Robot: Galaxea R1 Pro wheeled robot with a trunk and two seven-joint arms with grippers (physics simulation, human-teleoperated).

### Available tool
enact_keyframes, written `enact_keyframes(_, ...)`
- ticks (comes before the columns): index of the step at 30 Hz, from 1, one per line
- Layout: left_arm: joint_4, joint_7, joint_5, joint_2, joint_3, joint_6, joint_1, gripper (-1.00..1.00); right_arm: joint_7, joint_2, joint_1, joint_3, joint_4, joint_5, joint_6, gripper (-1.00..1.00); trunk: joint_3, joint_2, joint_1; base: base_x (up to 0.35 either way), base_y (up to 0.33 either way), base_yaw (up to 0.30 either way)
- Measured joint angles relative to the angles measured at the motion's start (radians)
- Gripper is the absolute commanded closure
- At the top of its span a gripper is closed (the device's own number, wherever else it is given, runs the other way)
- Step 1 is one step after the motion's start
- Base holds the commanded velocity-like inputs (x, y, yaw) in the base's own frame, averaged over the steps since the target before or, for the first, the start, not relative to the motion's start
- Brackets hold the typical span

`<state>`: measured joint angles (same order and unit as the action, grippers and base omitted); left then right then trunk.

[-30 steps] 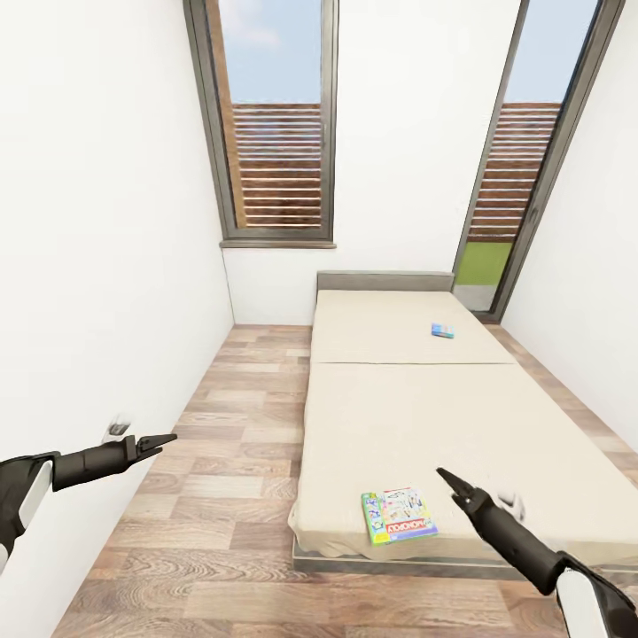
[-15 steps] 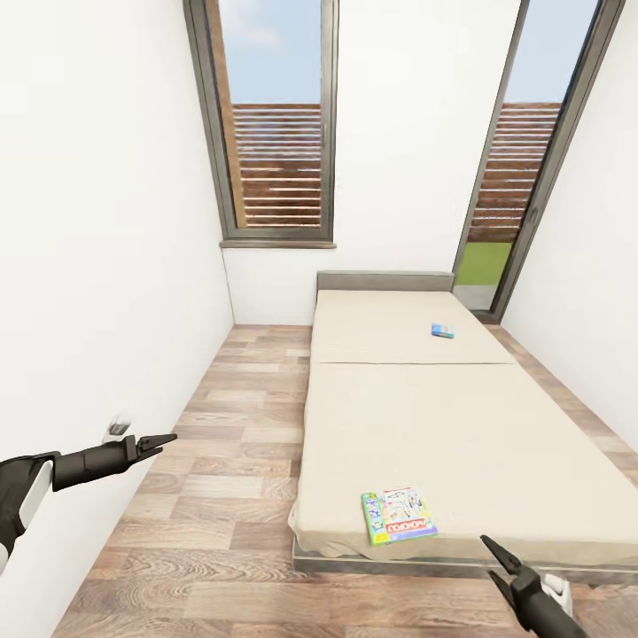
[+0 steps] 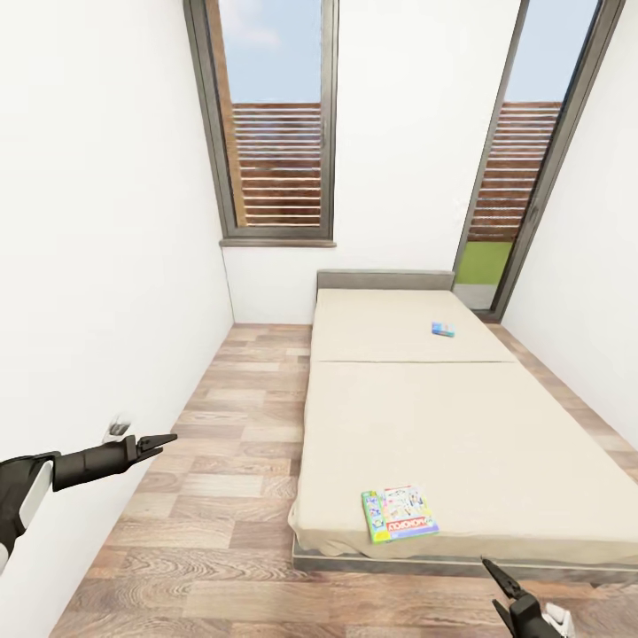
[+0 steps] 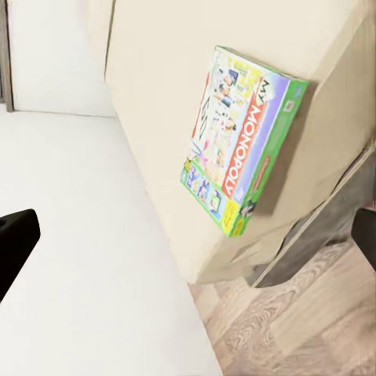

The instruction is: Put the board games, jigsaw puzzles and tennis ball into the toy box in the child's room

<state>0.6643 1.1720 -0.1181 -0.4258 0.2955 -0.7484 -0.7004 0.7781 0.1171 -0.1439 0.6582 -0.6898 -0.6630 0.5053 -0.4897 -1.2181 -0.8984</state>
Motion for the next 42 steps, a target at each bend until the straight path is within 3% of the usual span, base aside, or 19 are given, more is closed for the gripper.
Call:
enact_keyframes(5,0.0,0.0,0.0,0.001,0.0,-0.002,0.0,-1.0,-0.005,0.002,-0.08,0.007,0.102,-0.005,-0.043,-1.0,-0.016,-0.035,-0.019,0.0,0.0,0.0)
enact_keyframes(7,0.0,0.0,0.0,0.003,0.0,-0.003,0.0,-1.0,-0.006,0.003,-0.095,0.032,0.134,-0.03,-0.049,-1.0,-0.022,-0.049,-0.027,0.0,0.0,0.0)
enact_keyframes(10,0.0,-0.001,0.001,0.012,-0.002,-0.003,0.0,-1.0,-0.006,0.002,-0.109,0.101,0.167,-0.132,-0.052,-1.0,-0.031,-0.07,-0.038,0.0,0.0,0.0)
enact_keyframes(14,0.0,-0.002,0.001,0.02,-0.003,-0.003,0.0,-1.0,-0.006,-0.005,-0.113,0.125,0.177,-0.188,-0.056,-1.0,-0.044,-0.098,-0.054,0.0,0.0,0.0)
enact_keyframes(27,0.0,-0.004,0.003,0.037,-0.005,-0.002,0.0,-1.0,-0.027,-0.032,-0.122,0.127,0.179,-0.21,-0.048,-1.0,-0.085,-0.189,-0.104,0.0,0.0,0.0)
enact_keyframes(35,0.0,-0.004,0.003,0.038,-0.004,-0.002,0.0,-1.0,-0.033,-0.06,-0.169,0.11,0.181,-0.209,-0.053,-1.0,-0.11,-0.245,-0.134,0.0,0.0,0.0)
enact_keyframes(38,0.0,-0.005,0.003,0.038,-0.004,-0.002,0.0,-1.0,-0.06,-0.063,-0.173,0.108,0.182,-0.208,-0.055,-1.0,-0.119,-0.266,-0.146,0.0,0.0,0.0)
enact_keyframes(42,0.0,-0.005,0.003,0.037,-0.005,-0.001,0.0,-1.0,-0.152,-0.065,-0.179,0.106,0.183,-0.208,-0.06,-1.0,-0.132,-0.294,-0.161,0.0,0.0,0.0)
